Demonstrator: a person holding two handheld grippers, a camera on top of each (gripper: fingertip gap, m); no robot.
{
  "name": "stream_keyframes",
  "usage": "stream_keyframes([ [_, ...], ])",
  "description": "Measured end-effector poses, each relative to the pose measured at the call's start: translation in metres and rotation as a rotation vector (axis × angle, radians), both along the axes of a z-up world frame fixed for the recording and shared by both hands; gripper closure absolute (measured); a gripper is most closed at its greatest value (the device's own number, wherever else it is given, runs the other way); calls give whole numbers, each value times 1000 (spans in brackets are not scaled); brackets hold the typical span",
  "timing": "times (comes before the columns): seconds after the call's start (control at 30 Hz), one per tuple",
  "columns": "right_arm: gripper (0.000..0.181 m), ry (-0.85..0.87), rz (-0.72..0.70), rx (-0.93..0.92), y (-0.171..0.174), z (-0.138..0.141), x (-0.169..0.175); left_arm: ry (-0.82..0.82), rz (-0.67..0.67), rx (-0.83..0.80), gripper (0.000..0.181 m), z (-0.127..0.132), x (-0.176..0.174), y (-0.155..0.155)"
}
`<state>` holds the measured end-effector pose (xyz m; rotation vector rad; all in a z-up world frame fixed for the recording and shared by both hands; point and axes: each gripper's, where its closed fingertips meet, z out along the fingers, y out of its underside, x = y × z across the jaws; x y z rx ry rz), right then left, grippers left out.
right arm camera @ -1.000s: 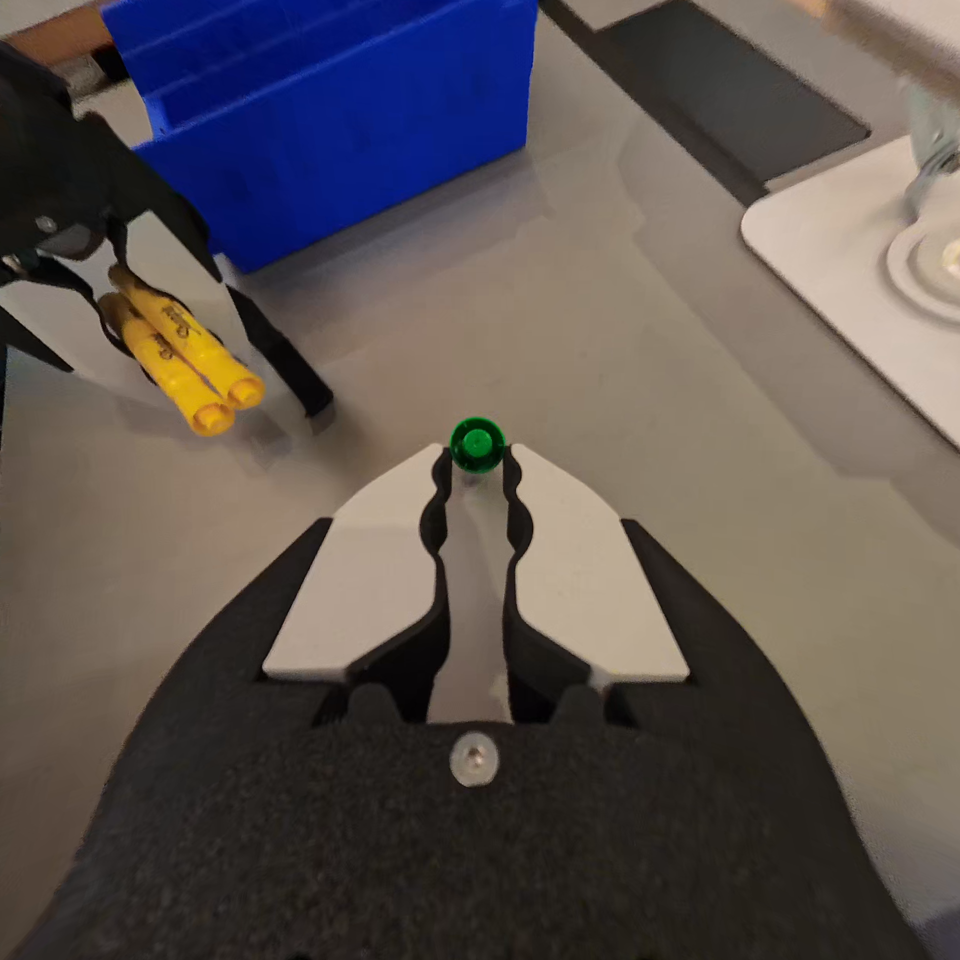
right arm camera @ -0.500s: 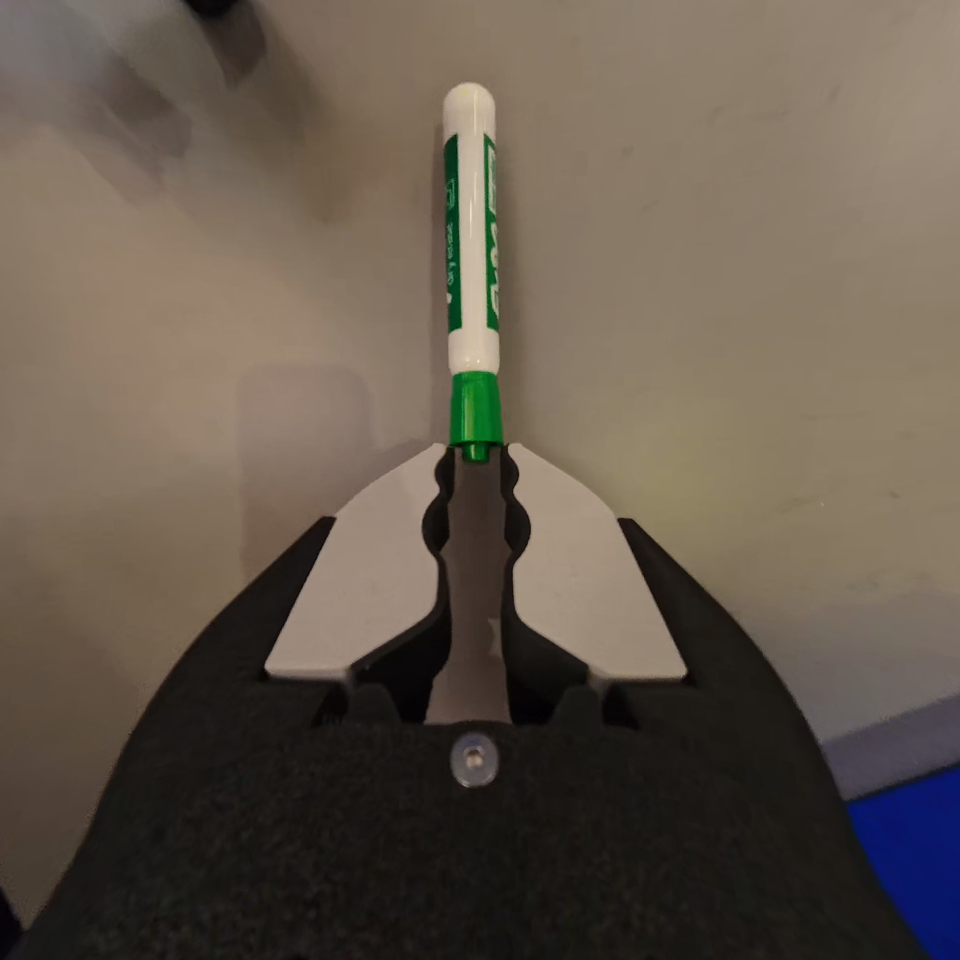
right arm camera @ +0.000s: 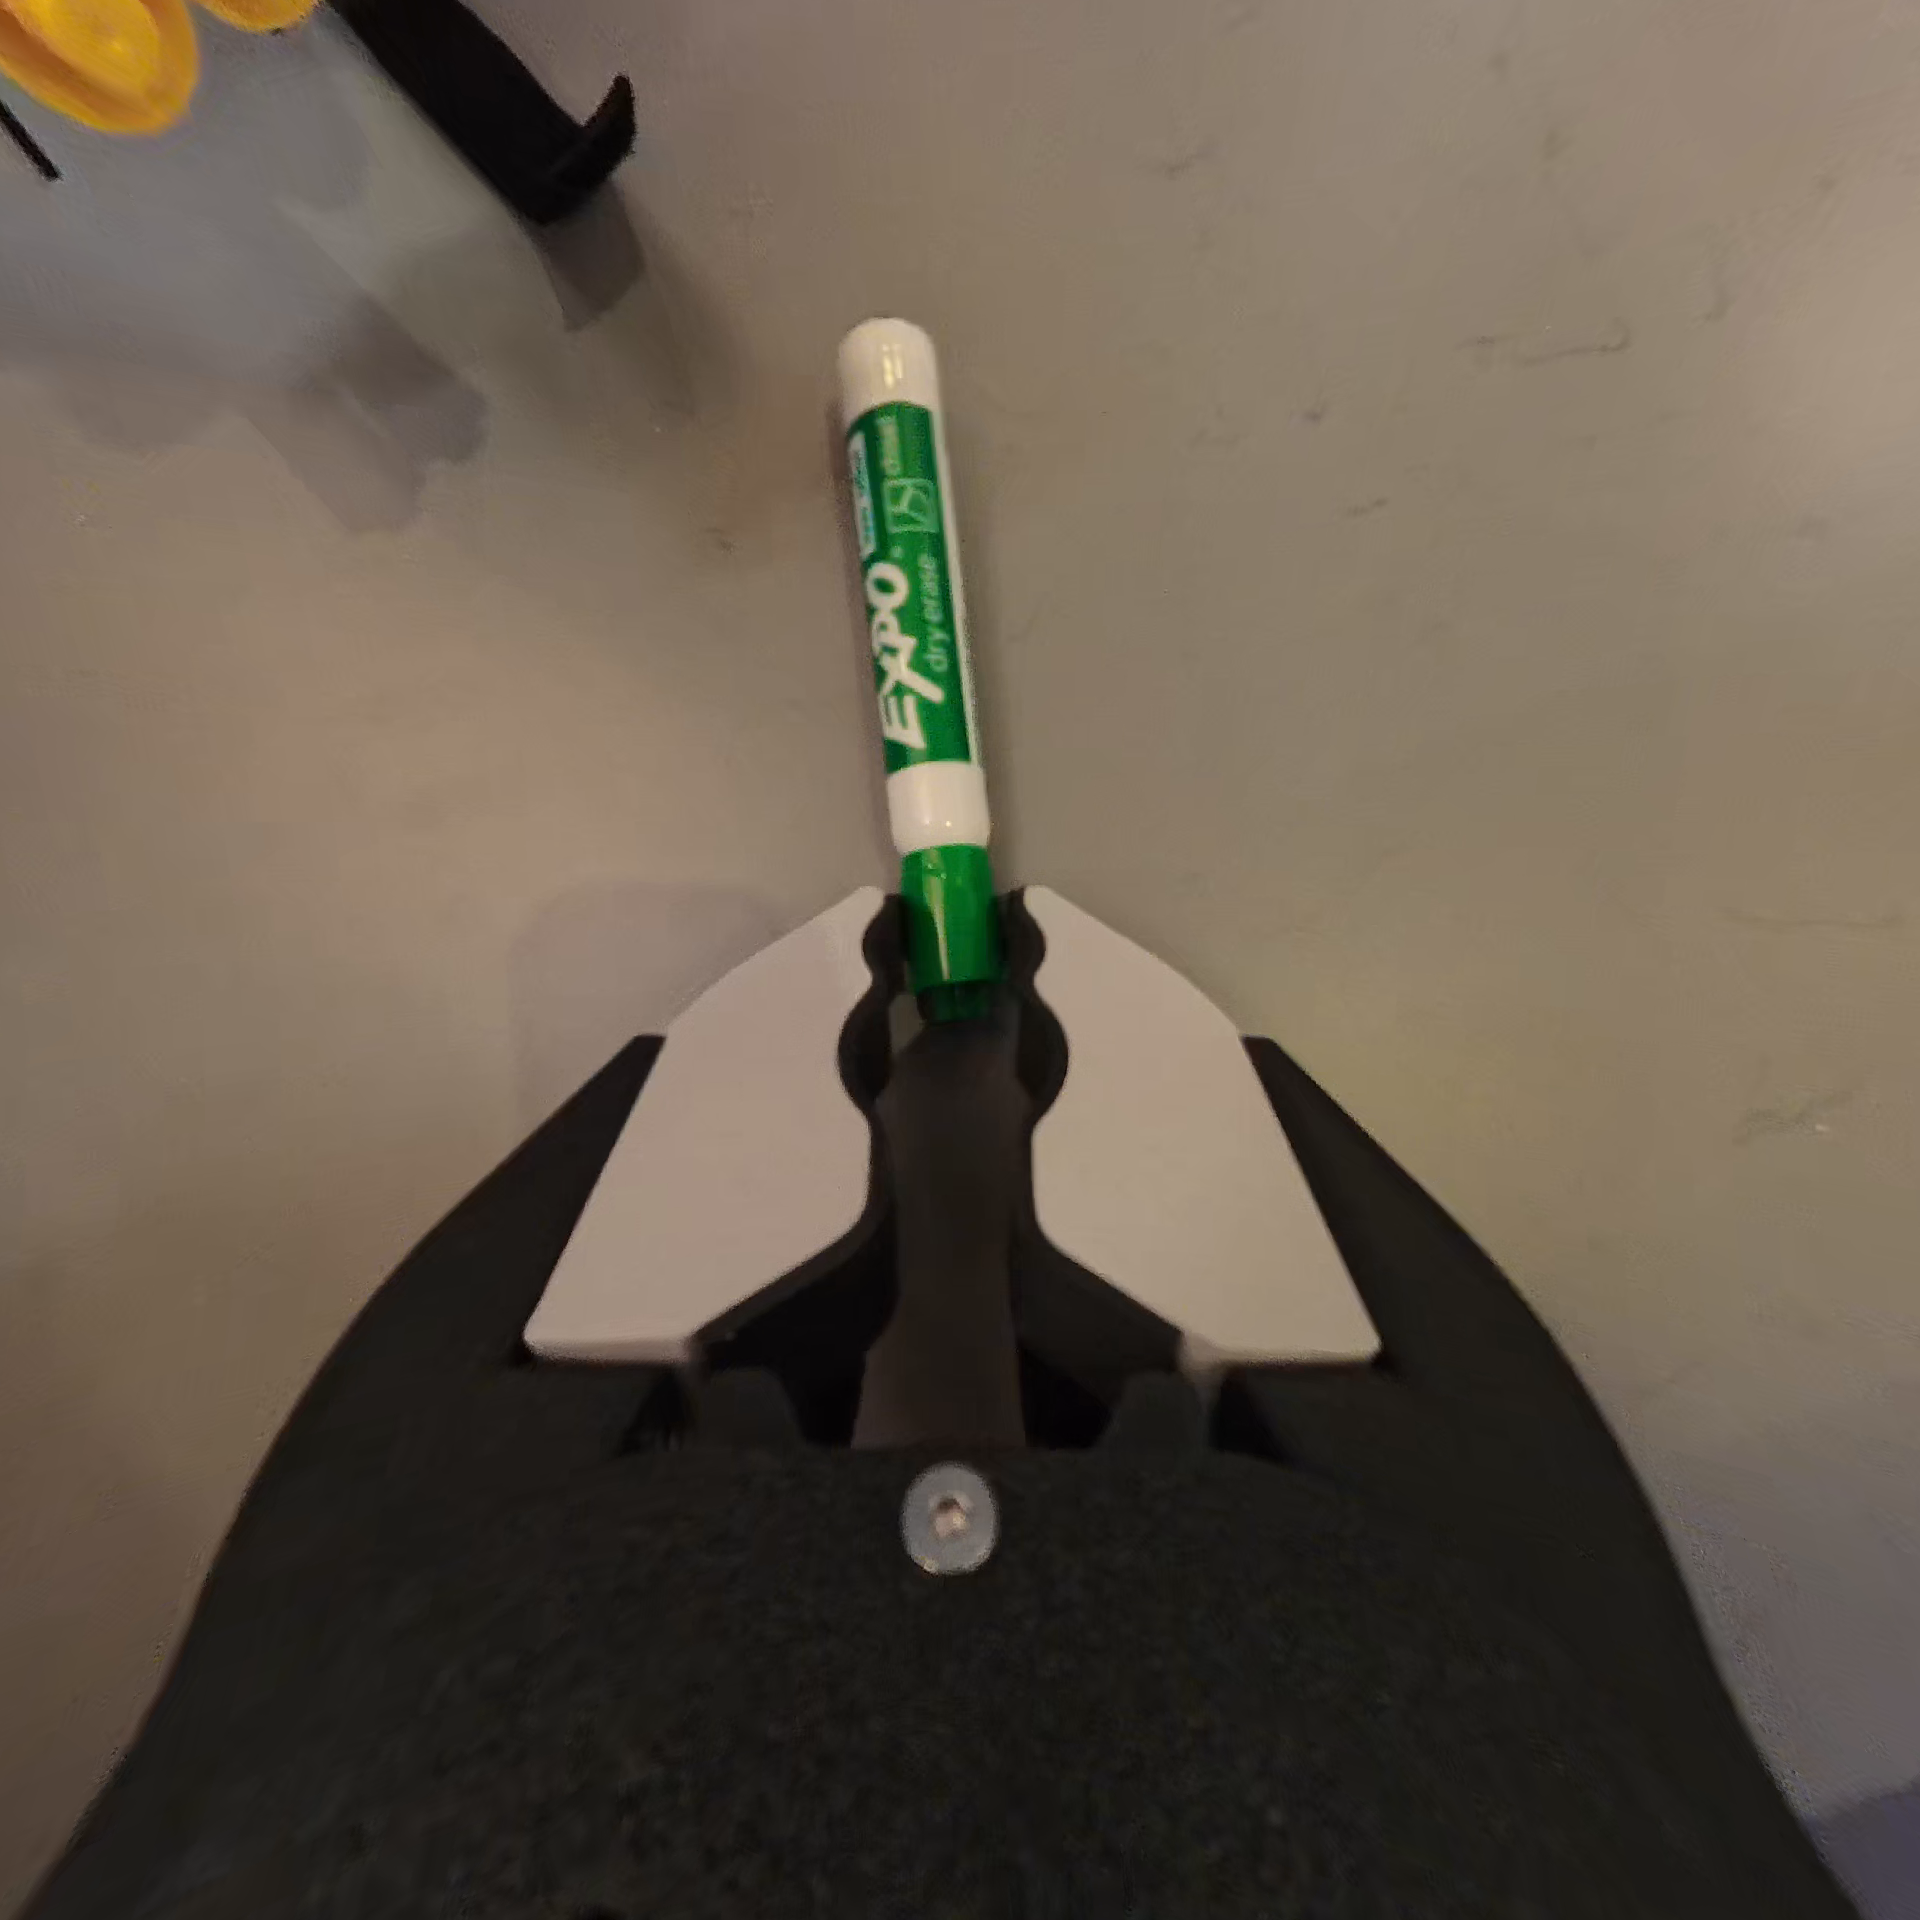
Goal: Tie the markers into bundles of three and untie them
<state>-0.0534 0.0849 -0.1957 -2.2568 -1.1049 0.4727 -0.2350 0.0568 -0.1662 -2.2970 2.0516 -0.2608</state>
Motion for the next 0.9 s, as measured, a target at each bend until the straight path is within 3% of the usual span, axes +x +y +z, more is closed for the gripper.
stream_keyframes([
  [0.17, 163, -3, -6, 26, -1, 9, 4, 16, -44, 32, 139, 4, 0, 6],
  [0.47, 164, 13, 164, 143, -20, 89, 9, 52, -181, 85, 139, 16, 20, 30],
  [0.6, 164, -17, 144, 189, -19, 107, 25, 68, -237, 73, 139, 18, 32, 28],
  [0.73, 164, 43, 138, 197, -22, 117, 35, 61, -273, 55, 139, 15, 43, 23],
  [0.9, 164, 218, 218, 184, -40, 126, 20, 51, -290, 21, 139, 11, 52, 19],
])
